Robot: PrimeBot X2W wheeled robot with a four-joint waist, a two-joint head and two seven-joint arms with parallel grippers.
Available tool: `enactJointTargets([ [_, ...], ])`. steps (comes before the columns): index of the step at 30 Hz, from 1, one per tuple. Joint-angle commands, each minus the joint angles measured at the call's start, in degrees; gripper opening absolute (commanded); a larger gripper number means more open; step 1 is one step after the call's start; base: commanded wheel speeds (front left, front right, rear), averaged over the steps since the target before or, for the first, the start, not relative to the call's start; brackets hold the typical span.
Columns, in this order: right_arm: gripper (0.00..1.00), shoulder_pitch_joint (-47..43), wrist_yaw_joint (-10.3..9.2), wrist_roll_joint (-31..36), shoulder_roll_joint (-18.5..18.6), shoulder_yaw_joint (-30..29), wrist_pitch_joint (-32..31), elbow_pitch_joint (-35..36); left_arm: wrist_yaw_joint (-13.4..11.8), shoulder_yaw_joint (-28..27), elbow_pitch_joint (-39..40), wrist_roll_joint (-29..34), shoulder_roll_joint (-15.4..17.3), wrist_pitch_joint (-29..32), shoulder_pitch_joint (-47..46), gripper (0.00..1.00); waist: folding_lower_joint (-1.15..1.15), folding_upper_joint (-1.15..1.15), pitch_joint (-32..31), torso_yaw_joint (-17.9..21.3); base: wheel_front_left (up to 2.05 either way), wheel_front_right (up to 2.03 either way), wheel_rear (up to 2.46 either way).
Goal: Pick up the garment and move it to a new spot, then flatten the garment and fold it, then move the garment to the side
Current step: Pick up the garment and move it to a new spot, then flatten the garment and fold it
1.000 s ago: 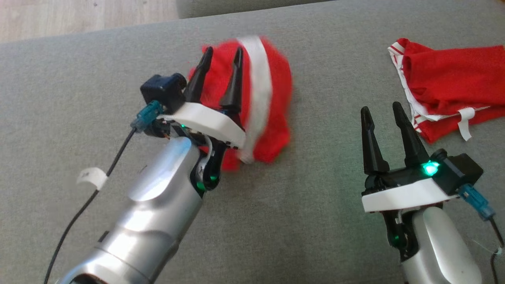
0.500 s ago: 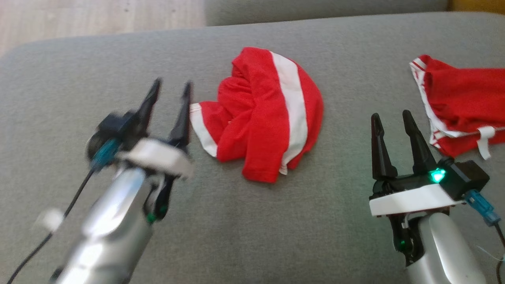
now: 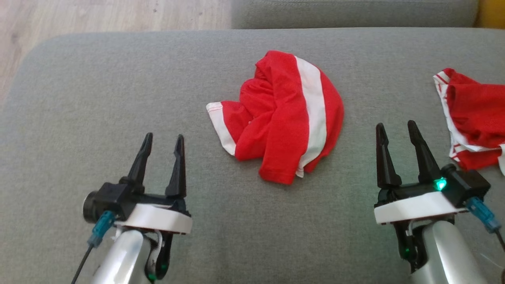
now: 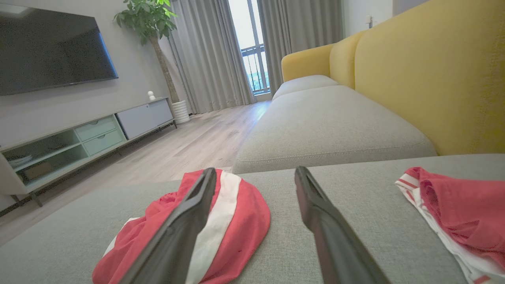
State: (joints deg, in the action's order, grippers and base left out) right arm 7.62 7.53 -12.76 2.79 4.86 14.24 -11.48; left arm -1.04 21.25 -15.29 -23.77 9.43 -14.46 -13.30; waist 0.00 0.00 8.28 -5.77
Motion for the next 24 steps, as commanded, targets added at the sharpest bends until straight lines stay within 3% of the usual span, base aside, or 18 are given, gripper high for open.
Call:
enactJointTargets([
  [1,1.0,1.86,-0.04,0.7,0.09,1.08,-0.05,2.11,0.31,-2.74,1.96,0.62,0.48,-0.53,-1.63,1.0,0.0,0.0,0.23,-0.44,0.0,0.0,0.0],
  [7,1.0,7.55,-0.04,5.19,0.09,0.02,-3.89,2.64,3.06,-5.13,1.17,3.41,-2.16,-0.53,-2.17,1.0,0.0,0.0,2.12,-2.91,0.0,0.0,0.0],
  [12,1.0,16.16,-0.04,6.99,0.11,-0.12,-10.67,-1.29,4.79,-5.59,-0.06,5.35,-4.26,-0.53,-2.97,1.0,0.0,0.0,4.43,-5.83,0.0,0.0,0.0],
  [20,1.0,29.73,-0.04,7.61,3.09,-3.3,-23.77,-18.6,6.56,-4.73,-2.3,7.02,-6.09,-0.53,-4.02,1.0,0.0,0.0,7.79,-11.2,0.0,0.0,0.0],
  [24,1.0,34.23,-0.04,6.99,5.45,-2.28,-26.59,-26.09,6.92,-4.26,-2.47,7.15,-6.42,-0.53,-4.83,1.0,0.0,0.0,8.88,-13.77,0.0,0.0,0.0],
])
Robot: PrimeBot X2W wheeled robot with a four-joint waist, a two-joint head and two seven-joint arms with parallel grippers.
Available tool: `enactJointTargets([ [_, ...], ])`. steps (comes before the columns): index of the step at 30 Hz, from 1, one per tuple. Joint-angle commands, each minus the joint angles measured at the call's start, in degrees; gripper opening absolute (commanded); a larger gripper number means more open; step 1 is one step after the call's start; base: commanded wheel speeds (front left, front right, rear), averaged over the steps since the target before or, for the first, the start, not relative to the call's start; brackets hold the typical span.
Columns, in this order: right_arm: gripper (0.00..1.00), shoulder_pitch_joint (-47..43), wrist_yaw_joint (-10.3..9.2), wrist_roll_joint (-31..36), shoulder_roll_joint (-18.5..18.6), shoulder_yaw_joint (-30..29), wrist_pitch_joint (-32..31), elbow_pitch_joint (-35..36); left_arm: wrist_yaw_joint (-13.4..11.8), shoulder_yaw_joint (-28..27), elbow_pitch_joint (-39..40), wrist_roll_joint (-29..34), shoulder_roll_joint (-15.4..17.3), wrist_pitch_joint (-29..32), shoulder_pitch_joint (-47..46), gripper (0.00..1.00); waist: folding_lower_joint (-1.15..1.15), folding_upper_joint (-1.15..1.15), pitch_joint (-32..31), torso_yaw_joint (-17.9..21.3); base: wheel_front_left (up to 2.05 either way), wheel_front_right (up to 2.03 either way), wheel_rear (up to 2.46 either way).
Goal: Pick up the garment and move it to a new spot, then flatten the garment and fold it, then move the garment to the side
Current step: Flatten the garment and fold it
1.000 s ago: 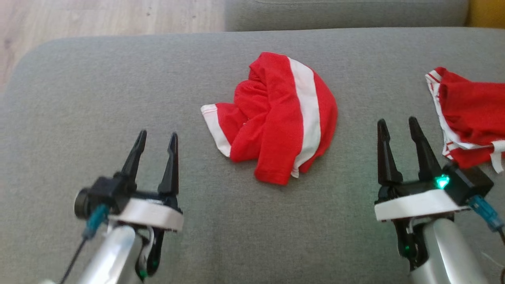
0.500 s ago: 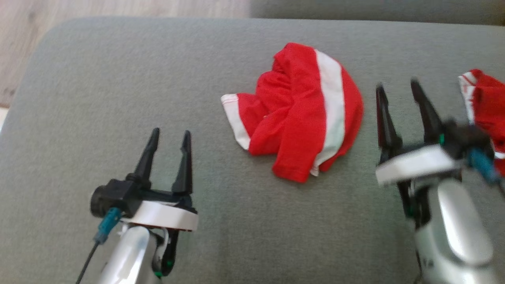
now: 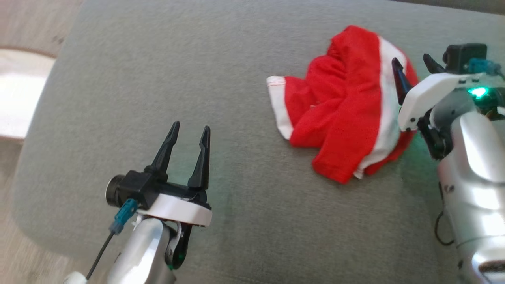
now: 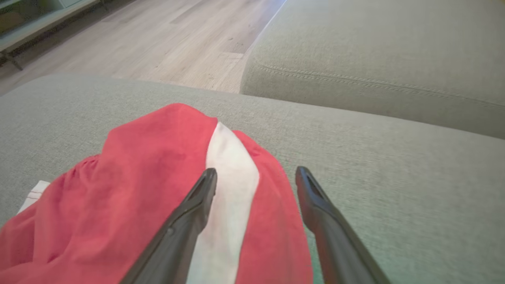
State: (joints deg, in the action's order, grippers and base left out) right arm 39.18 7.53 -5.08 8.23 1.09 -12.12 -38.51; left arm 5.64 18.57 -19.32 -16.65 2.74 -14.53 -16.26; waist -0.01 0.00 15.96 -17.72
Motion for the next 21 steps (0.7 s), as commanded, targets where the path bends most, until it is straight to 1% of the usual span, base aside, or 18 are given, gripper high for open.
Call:
enactJointTargets([
  [1,1.0,3.55,-0.04,-1.42,0.38,2.04,-0.6,-0.58,0.29,-1.53,1.58,-0.15,0.23,-0.47,-1.95,1.0,0.01,0.0,1.42,-2.28,0.0,0.0,0.0],
  [7,1.0,7.2,-0.04,-4.78,2.66,5.73,-2.48,-8.28,0.12,-0.51,1.96,-1.69,0.16,-0.47,-2.15,1.0,0.01,0.0,2.66,-3.69,0.0,0.0,0.0],
  [8,0.82,7.54,-0.04,-5.66,2.73,6.66,-2.95,-9.35,-0.02,-0.32,2.02,-1.89,0.16,-0.47,-2.22,1.0,0.01,0.0,2.78,-3.78,0.0,0.0,0.0],
  [9,0.0,7.98,-0.04,-6.25,3.04,8.03,-2.85,-9.91,-0.16,-0.14,2.09,-2.09,0.15,-0.47,-2.31,1.0,0.01,0.0,2.93,-3.84,0.0,0.0,0.0],
  [11,0.0,9.11,-0.04,-7.34,3.94,9.63,-1.16,-10.33,-0.39,0.2,2.14,-2.36,0.15,-0.47,-2.51,1.0,0.01,0.0,3.11,-3.8,0.0,0.0,0.0],
  [13,0.0,10.59,-0.04,-8.2,4.69,9.82,1.3,-10.58,-0.63,0.41,2.13,-2.53,0.15,-0.47,-2.69,1.0,0.01,0.0,3.16,-3.59,0.0,0.0,0.0],
  [15,0.0,11.42,-0.04,-8.28,5.11,10.09,2.51,-10.67,-0.73,0.47,2.12,-2.61,0.15,-0.47,-2.77,1.0,0.01,0.0,3.1,-3.43,0.0,0.0,0.0],
  [21,0.0,18.77,-0.04,-6.83,9.29,11.66,9.5,-9.39,-0.98,-0.04,2.65,-3.09,0.14,-0.47,-2.61,1.0,0.01,0.0,2.36,-2.05,0.0,0.0,0.0],
])
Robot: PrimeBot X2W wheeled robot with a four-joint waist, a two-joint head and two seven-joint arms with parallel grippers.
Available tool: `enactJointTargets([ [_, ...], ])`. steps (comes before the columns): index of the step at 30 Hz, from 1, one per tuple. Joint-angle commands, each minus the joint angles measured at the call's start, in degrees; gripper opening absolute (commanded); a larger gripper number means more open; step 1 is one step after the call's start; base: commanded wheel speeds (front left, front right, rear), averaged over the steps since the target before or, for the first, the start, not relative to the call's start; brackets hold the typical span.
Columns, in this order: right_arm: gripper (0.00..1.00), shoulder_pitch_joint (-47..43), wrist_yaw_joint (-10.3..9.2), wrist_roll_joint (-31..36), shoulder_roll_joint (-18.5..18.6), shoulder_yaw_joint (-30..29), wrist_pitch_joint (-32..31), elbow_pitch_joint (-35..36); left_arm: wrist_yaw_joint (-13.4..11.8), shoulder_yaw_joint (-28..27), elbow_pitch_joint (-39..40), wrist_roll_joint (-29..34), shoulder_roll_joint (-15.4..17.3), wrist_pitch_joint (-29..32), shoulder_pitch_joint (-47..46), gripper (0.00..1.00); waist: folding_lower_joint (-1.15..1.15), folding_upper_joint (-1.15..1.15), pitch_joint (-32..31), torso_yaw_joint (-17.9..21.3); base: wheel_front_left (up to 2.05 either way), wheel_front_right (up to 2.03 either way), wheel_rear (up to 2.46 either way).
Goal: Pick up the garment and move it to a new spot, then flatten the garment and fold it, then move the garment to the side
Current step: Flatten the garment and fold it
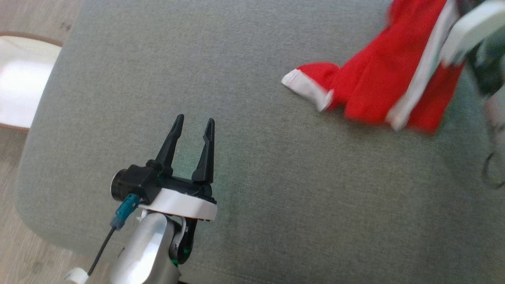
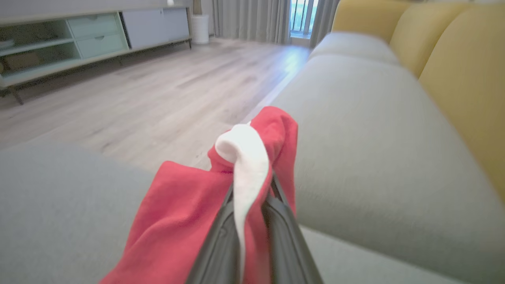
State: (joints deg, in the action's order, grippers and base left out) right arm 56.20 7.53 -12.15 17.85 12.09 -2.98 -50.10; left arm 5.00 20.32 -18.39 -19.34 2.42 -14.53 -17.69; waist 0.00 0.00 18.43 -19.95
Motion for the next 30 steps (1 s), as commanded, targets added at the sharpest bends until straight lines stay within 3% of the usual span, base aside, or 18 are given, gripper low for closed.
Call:
enactJointTargets([
  [1,0.0,3.36,-0.04,0.54,0.58,1.11,1.21,2.79,-0.4,-2.09,1.85,-0.52,0.46,-0.47,-1.1,1.0,0.0,0.0,-0.24,0.48,0.0,0.0,0.0],
  [6,0.0,9.67,-0.04,0.31,4.03,4.19,3.83,6.15,-0.46,-3.15,1.99,-0.3,0.46,-0.47,-0.26,1.0,0.0,0.0,-2.03,1.91,0.0,0.0,0.0],
  [12,0.0,10.67,-0.04,-4.11,3.42,13.37,3.53,13.58,-0.41,-3.92,2.33,-0.1,0.46,-0.47,0.75,1.0,0.0,0.0,-4.17,3.22,0.0,0.0,0.0],
  [16,0.0,6.78,-0.04,-8.54,2.79,24.1,0.59,18.64,-0.22,-3.5,2.27,0.07,0.46,-0.47,1.19,1.0,0.0,0.0,-4.72,3.24,0.0,0.0,0.0],
  [17,0.0,4.24,-0.04,-11.73,2.75,29.95,-0.68,20.34,-0.09,-3.3,2.19,0.11,0.46,-0.47,1.18,1.0,0.0,0.0,-4.79,2.86,0.0,0.0,0.0],
  [21,0.0,-0.68,-0.04,-18.92,2.5,41.23,-1.89,21.51,0.11,-2.78,1.89,-0.04,0.46,-0.47,1.01,1.0,0.0,0.0,-4.71,1.59,0.0,0.0,0.0],
  [22,0.67,-1.53,-0.04,-19.86,2.45,44.02,-1.67,21.34,0.14,-2.58,1.7,-0.08,0.46,-0.47,1.0,1.0,0.0,0.0,-4.76,1.25,0.0,0.0,0.0],
  [23,1.0,-2.28,-0.04,-20.55,2.35,46.74,-1.34,20.96,0.16,-2.38,1.5,-0.12,0.46,-0.47,1.0,1.0,0.0,0.0,-4.82,0.91,0.0,0.0,0.0],
  [26,1.0,-4.02,-0.04,-22.87,1.48,52.99,0.04,19.29,0.2,-2.02,0.98,-0.19,0.46,-0.47,1.08,1.0,0.0,0.0,-5.19,0.12,0.0,0.0,0.0],
  [30,1.0,-4.51,-0.04,-25.67,0.58,56.42,2.76,17.02,-0.08,-2.6,0.68,0.04,0.46,-0.47,1.43,1.0,0.0,0.0,-6.09,0.08,0.0,0.0,0.0],
])
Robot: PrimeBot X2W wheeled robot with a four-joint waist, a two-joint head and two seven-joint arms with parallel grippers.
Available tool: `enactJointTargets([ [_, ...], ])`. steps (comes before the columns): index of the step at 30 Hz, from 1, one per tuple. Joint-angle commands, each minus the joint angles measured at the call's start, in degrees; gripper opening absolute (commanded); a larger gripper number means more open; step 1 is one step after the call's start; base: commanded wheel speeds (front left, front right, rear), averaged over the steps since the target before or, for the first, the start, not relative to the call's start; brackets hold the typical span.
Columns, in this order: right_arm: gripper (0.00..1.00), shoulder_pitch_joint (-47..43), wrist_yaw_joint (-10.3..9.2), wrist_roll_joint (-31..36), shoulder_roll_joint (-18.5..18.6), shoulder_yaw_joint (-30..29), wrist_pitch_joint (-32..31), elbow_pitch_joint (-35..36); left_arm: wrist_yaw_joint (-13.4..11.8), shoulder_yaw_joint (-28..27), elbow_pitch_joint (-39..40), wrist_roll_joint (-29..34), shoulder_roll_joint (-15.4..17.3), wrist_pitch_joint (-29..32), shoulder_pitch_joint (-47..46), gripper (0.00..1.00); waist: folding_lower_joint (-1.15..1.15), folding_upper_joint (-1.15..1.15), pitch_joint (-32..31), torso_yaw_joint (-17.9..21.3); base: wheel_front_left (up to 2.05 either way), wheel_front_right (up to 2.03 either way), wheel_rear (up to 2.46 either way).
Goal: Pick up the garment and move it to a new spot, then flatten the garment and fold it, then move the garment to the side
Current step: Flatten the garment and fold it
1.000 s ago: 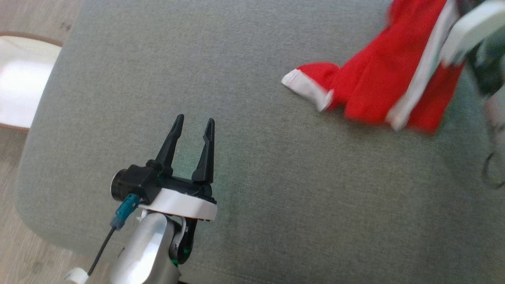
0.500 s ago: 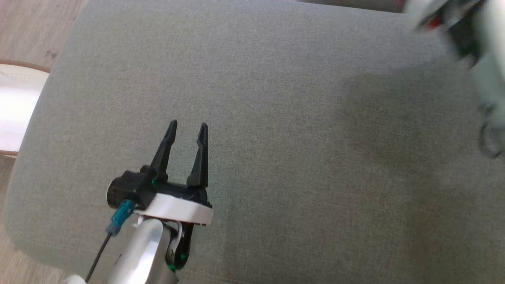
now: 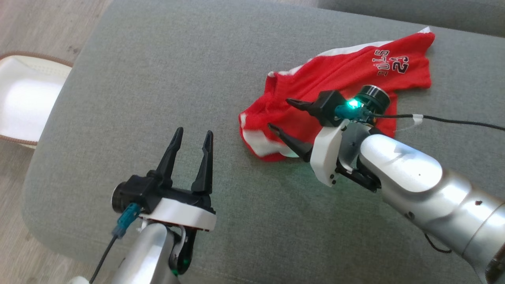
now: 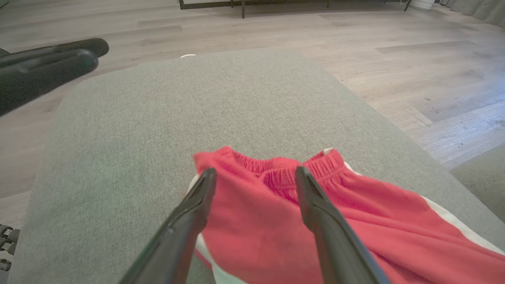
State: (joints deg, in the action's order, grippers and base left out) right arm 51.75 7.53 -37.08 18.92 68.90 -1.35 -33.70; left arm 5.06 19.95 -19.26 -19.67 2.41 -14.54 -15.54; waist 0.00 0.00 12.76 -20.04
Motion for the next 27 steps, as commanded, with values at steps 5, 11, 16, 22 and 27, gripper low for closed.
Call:
enactJointTargets([
  [5,1.0,0.79,-0.04,-2.61,-0.35,-2.0,5.53,-1.98,-0.34,-3.86,1.68,1.08,0.47,-0.46,0.32,1.0,0.0,0.0,-2.0,2.0,0.0,0.0,0.0],
  [11,1.0,0.24,-0.04,-2.59,0.37,-9.15,9.75,-5.46,-0.22,-5.59,2.64,1.91,0.47,-0.46,1.29,1.0,0.0,0.0,-3.7,5.25,0.0,0.0,0.0],
  [16,1.0,-3.26,-0.04,0.15,0.12,-19.6,13.57,-9.77,0.02,-7.03,4.19,2.46,0.47,-0.46,2.09,1.0,0.0,0.0,-5.3,8.85,0.0,0.0,0.0],
  [22,1.0,-10.85,-0.04,6.19,-3.28,-35.8,16.06,-11.57,0.32,-7.8,6.34,2.95,0.47,-0.46,2.81,1.0,0.0,0.0,-6.05,12.69,0.0,0.0,0.0],
  [27,1.0,-21.36,-0.04,15.14,-8.45,-50.35,16.31,-4.14,0.46,-8.48,7.88,3.03,0.47,-0.46,3.63,1.0,0.0,0.0,-5.94,15.29,0.0,0.0,0.0],
])
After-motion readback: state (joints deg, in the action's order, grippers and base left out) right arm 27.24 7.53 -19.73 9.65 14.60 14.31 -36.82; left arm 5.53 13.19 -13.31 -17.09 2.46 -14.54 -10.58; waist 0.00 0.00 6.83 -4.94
